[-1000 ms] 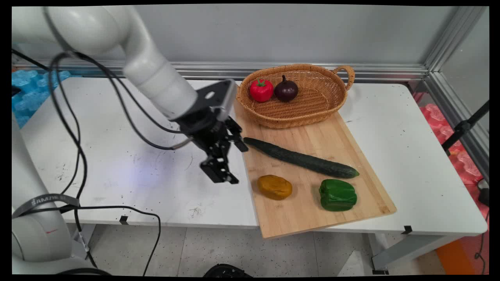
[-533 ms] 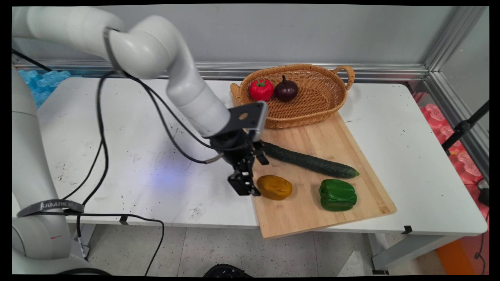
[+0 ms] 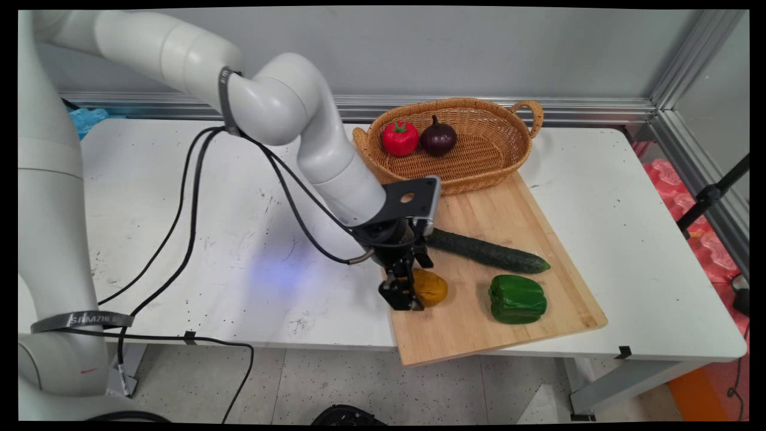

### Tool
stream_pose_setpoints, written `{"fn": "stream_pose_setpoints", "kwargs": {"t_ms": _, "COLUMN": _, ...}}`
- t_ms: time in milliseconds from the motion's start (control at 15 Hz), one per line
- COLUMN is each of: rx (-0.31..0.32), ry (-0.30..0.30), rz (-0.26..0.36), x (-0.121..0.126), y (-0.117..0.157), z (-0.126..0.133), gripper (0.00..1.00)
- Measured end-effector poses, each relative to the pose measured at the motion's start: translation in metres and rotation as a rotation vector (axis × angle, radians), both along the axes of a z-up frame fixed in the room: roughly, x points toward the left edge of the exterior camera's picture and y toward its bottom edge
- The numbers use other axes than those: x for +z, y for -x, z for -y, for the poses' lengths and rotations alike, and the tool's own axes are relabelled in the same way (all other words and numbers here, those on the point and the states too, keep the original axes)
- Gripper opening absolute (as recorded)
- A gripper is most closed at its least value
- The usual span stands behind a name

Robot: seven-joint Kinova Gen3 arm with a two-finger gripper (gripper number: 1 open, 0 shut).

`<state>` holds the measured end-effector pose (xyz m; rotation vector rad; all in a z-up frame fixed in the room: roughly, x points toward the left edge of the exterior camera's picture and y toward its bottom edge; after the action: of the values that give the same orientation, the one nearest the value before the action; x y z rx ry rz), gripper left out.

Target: Pick up the potato from the cutting board, then place the picked object in the vegetable basket

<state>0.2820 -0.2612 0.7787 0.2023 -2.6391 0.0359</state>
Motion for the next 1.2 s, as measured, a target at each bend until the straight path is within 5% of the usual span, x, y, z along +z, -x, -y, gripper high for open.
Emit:
{"fn": "stream_pose_setpoints", "kwargs": {"t_ms": 400, "rx": -0.024, "ry": 0.002, "rz": 0.007, "x": 0.006, "y": 0.005, "z": 0.008, "gripper": 0.0}}
{"fn": "stream_pose_setpoints", "kwargs": {"t_ms": 733, "rx": -0.002, "ry": 0.019, "rz": -0.011, "x": 0.048, "y": -0.008, "z": 0.016, "gripper": 0.0}}
{"fn": "stream_pose_setpoints", "kwargs": {"t_ms": 933, "rx": 0.072, "ry": 0.04, "rz": -0.037, "x": 0.083, "y": -0.019, "z": 0.026, "gripper": 0.0}}
{"fn": "stream_pose_setpoints", "kwargs": {"t_ms": 1200, "rx": 0.247, "ry": 0.07, "rz": -0.073, "x": 0.124, "y": -0.04, "z": 0.047, "gripper": 0.0}}
